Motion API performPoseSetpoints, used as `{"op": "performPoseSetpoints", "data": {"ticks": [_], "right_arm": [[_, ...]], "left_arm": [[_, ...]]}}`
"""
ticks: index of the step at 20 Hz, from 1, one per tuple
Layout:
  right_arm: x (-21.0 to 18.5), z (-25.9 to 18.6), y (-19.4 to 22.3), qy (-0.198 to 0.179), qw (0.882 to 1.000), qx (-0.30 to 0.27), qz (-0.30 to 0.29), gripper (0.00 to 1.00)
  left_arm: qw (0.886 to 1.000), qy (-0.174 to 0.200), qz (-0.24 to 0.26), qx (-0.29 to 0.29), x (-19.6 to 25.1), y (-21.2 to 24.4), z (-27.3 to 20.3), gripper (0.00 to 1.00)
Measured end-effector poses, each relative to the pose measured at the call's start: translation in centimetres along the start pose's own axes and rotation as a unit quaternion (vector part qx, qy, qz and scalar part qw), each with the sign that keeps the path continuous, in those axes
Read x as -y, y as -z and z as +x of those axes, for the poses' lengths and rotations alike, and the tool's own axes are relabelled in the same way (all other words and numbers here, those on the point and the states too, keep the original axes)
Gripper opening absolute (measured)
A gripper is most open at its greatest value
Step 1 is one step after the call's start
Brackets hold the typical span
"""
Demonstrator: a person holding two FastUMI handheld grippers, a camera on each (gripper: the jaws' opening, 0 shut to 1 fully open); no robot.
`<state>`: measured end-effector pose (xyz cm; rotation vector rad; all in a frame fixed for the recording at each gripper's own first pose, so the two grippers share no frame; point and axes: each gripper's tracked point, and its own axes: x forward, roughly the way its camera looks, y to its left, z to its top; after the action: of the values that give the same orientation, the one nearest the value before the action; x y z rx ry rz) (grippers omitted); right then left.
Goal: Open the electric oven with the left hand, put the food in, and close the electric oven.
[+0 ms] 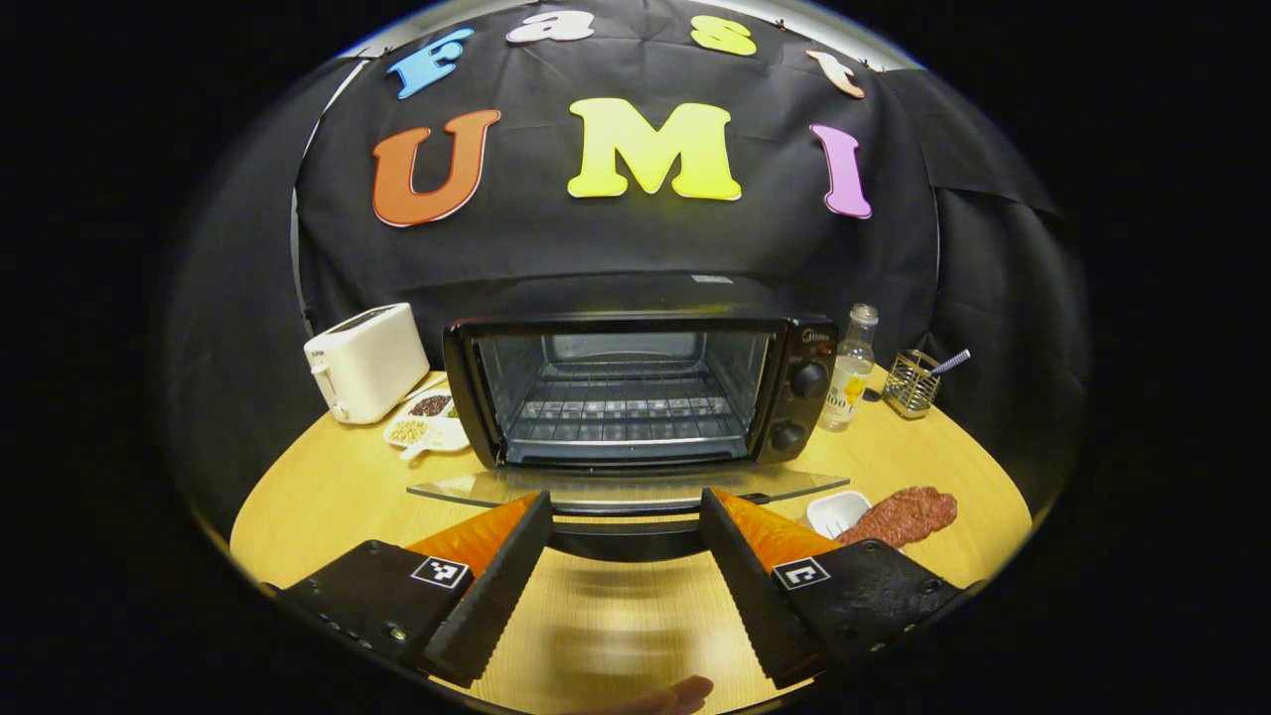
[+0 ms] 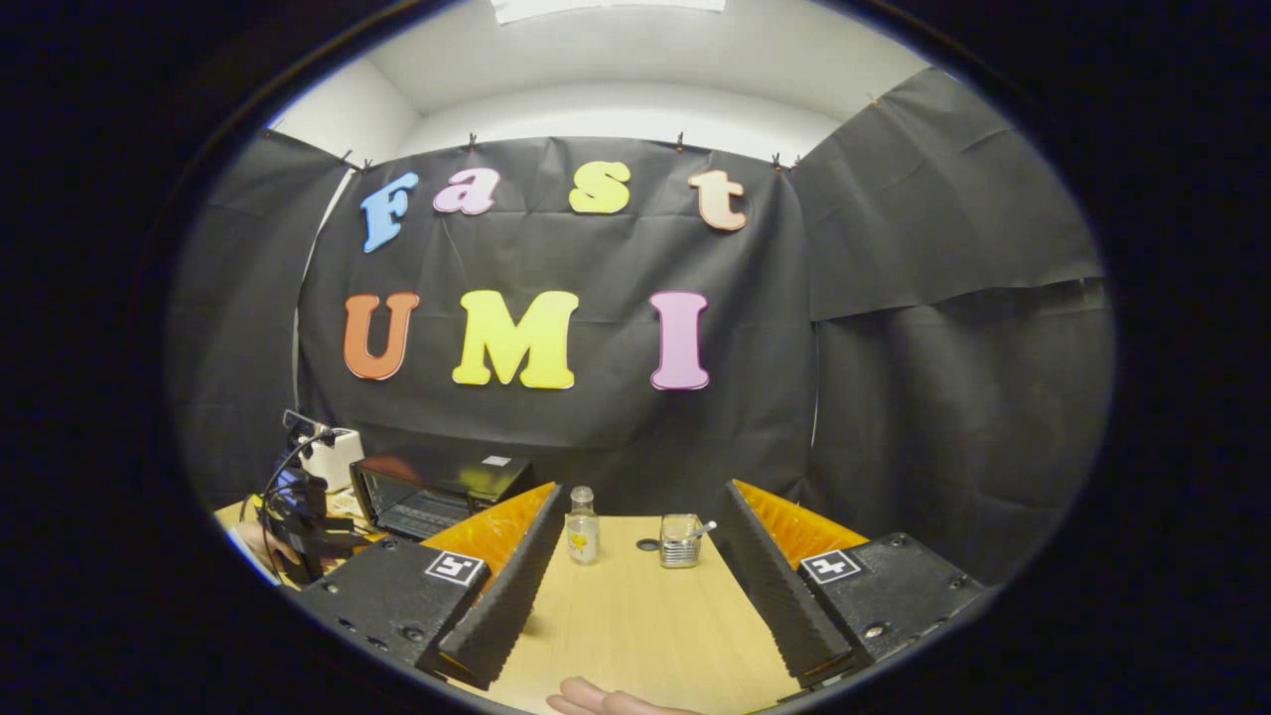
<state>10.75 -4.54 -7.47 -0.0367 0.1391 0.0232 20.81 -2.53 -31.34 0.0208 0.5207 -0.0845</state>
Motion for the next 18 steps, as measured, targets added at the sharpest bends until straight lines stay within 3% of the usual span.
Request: {"op": "performPoseSetpoints", "data": {"ticks": [6,13,18], "right_arm": [[0.2,0.7,0.6,0.013,1.0,-0.002,0.001,1.0],[0.0,1.9,2.6,0.013,0.999,-0.03,-0.002,1.0],[-1.3,3.0,4.8,-0.006,0.998,-0.069,-0.004,1.0]], "left_arm": [[1.0,-0.002,0.004,0.005,0.1,3.8,-0.2,0.96],[0.998,-0.002,-0.011,-0.061,0.7,8.9,1.0,0.96],[0.999,-0.011,-0.008,-0.032,0.3,8.1,0.5,0.96]]}}
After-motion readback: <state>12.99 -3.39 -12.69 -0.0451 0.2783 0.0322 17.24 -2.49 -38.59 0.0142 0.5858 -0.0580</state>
